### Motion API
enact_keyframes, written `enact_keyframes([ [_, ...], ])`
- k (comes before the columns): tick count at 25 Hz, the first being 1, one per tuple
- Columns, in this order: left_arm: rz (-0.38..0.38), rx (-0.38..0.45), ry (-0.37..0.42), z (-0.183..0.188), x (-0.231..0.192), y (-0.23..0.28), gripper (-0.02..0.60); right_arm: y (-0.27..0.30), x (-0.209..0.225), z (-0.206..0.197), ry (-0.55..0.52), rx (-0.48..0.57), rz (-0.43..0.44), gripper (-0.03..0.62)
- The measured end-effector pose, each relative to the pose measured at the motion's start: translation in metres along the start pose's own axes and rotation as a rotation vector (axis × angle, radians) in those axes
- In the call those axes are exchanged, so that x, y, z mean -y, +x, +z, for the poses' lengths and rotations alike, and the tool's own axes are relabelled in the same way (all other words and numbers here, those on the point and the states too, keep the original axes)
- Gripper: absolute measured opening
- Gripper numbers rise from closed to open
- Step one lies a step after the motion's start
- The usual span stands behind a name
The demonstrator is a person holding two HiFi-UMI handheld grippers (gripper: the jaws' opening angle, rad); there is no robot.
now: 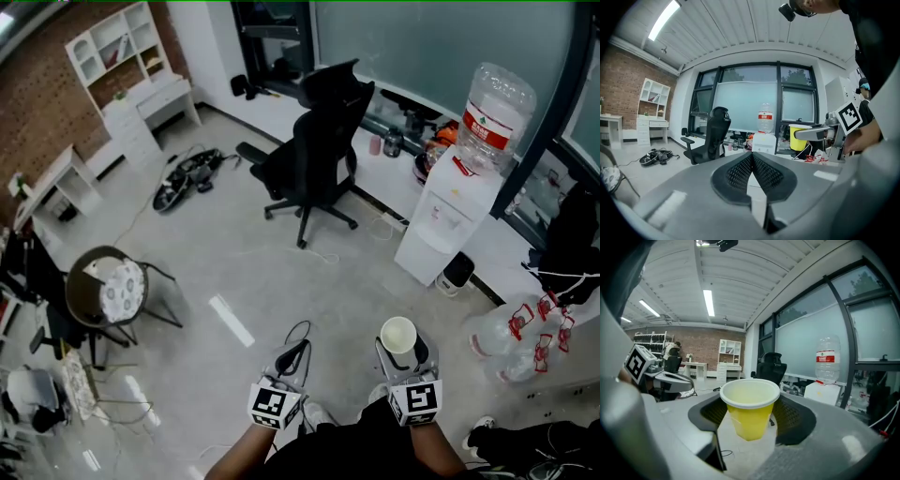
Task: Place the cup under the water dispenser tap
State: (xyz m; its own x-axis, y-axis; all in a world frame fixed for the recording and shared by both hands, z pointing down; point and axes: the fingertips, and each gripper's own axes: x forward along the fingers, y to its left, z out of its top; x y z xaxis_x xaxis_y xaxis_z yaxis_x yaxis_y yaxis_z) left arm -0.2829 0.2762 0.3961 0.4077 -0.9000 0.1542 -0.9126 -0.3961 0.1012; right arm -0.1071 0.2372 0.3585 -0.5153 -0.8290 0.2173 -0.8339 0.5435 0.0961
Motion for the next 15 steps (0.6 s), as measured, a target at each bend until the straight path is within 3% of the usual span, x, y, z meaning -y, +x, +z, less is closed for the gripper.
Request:
enact_keyframes([
  [3, -0.004, -0.023, -0.005, -0.002, -0.008, 0.012, 0.015, 0.011, 0.013, 0.000, 0.045, 0.003, -0.038, 0.299],
  [8, -0.026, -0.025, 0.011, 0.010, -0.014, 0.052, 0.015, 0.041, 0.036, 0.005, 0.017, 0.004, -0.032, 0.299],
  [15, -0.061, -0.036, 0.043, 0.030, -0.012, 0.131, 0.015, 0.079, 0.105, 0.006, 0.010, 0.003, -0.053, 0.299],
])
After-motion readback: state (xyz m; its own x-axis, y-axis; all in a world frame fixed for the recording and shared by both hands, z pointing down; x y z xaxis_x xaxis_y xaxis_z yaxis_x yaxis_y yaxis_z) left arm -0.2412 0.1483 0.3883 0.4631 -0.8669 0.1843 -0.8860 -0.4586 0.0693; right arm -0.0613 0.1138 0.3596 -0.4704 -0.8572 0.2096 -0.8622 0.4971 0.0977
